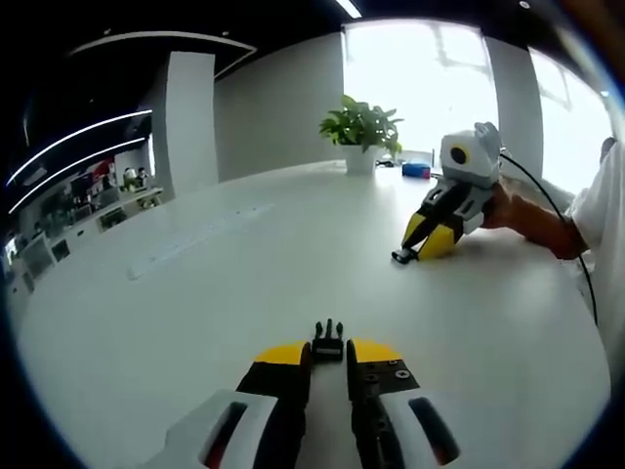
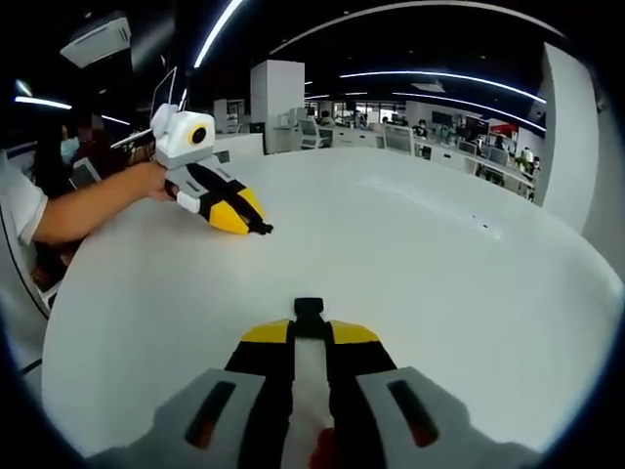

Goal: Snap the two parts of the plastic buckle together until the buckle closes and remains connected.

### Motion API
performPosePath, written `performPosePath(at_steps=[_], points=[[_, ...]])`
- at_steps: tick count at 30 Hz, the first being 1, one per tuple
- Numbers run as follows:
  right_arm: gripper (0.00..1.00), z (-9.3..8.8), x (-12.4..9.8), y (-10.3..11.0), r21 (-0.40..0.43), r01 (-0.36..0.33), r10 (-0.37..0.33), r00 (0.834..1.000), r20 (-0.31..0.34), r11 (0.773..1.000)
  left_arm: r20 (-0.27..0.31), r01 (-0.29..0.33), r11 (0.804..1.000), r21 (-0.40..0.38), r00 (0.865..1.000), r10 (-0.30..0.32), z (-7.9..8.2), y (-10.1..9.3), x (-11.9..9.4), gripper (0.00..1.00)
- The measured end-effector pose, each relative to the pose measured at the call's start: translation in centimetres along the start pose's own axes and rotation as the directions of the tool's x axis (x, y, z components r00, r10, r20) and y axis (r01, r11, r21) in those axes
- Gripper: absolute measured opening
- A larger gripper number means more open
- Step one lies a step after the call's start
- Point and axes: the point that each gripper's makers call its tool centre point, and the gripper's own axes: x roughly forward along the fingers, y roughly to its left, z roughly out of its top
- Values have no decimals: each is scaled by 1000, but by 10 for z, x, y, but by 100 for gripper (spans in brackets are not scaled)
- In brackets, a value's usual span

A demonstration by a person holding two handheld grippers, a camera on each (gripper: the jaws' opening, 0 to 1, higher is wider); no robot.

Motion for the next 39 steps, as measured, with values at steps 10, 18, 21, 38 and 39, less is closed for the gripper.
performPosePath(at_steps=[10,18,21,38,39], points=[[13,0,-1,5,-8,-13,13,1000,-4,1000,13,1,1000,-1,1000,-1,1,0,2,12],[13,0,-2,5,-8,-16,16,1000,-3,1000,17,-27,1000,7,999,27,1,-1,2,12],[13,0,-2,4,-6,-17,17,1000,-3,1000,23,-29,1000,13,999,28,2,-1,2,12],[13,1,-2,3,10,-45,45,999,5,999,23,-7,1000,24,1000,7,3,-11,-3,12],[13,1,-2,4,10,-45,45,999,6,999,25,-9,1000,26,1000,9,4,-11,-3,12]])
